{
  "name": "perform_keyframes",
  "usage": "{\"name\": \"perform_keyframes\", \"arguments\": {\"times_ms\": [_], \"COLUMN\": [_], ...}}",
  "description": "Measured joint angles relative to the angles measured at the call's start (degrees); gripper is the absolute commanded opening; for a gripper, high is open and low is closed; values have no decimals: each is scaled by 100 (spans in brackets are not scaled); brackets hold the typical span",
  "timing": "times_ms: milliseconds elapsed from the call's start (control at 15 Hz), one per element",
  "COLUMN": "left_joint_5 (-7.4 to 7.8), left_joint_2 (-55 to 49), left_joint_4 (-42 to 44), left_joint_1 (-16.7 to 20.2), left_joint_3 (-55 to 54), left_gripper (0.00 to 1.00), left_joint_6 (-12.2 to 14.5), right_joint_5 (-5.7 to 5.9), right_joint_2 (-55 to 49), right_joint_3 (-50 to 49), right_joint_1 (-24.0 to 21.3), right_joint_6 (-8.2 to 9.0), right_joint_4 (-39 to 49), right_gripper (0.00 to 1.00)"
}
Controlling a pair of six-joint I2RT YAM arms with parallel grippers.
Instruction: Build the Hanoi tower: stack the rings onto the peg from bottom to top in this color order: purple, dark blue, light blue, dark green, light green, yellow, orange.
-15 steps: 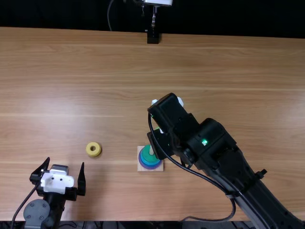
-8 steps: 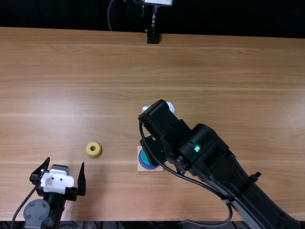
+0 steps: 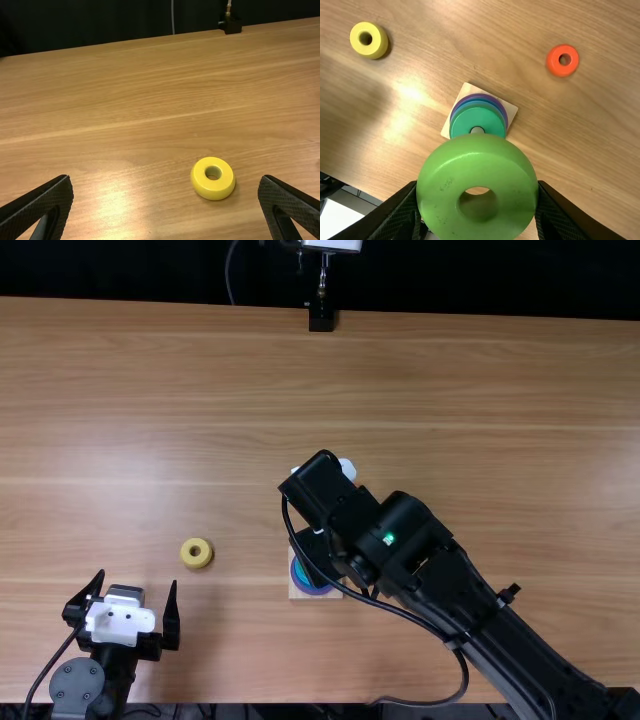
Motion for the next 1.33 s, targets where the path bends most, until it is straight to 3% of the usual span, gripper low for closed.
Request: {"name": "perform_keyframes", "arguments": {"times_ms": [1133,1200,1267,1333], "left_joint_5": [-2,0,-2,-2], "left_joint_2": [2,0,0,2], "left_joint_4": [0,0,-2,0], "left_joint_1": [2,2,2,2], "left_joint_3": [-2,0,-2,-2], "left_gripper": [100,100,100,100], "left_joint_6": [2,2,2,2], "right_joint_5": [0,0,0,2], "right_joint_2": [254,254,254,254], "right_joint_3": [-122,-122,-122,-122], "right_joint_1": [-2,0,-2,-2], "right_joint_6": [0,4,26,46], "right_joint_4": [33,46,52,59], "right_gripper": [0,13,54,83]}}
